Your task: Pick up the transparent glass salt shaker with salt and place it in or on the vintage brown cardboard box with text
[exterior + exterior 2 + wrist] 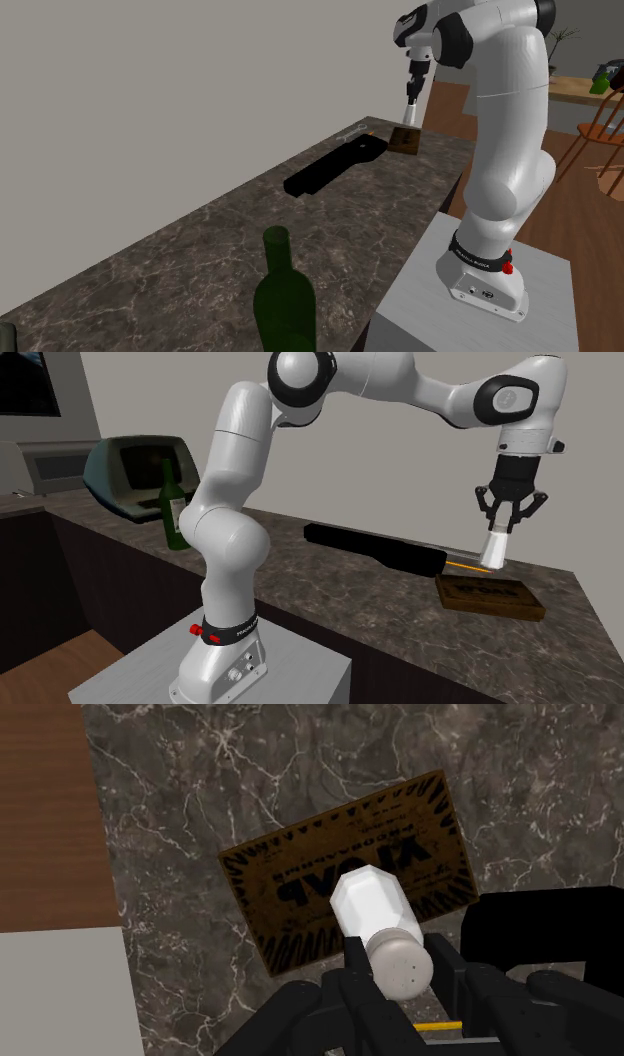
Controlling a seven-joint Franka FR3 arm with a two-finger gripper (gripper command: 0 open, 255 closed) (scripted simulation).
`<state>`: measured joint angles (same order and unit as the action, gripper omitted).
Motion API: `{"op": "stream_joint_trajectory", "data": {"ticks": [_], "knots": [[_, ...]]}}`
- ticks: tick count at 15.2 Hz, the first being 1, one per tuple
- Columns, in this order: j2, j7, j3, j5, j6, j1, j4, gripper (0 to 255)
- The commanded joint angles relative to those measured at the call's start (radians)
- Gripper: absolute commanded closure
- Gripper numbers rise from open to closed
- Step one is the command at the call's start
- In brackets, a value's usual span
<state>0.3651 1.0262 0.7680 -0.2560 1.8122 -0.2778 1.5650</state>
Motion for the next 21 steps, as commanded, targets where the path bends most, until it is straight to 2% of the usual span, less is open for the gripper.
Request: {"op": "stream_joint_trajectory", "data": {"ticks": [1,9,16,17,21], "knots": [[0.005,0.004,-0.002,-0.004,0.027,0.001,0.023,255],[0.028,0.019,-0.014,-0.026,0.120,0.002,0.100,255],[0.028,0.019,-0.014,-0.026,0.120,0.002,0.100,255],[0.028,0.019,-0.014,-0.026,0.120,0.002,0.100,0],[0.028,0.019,-0.014,-0.026,0.120,0.002,0.100,0]]}}
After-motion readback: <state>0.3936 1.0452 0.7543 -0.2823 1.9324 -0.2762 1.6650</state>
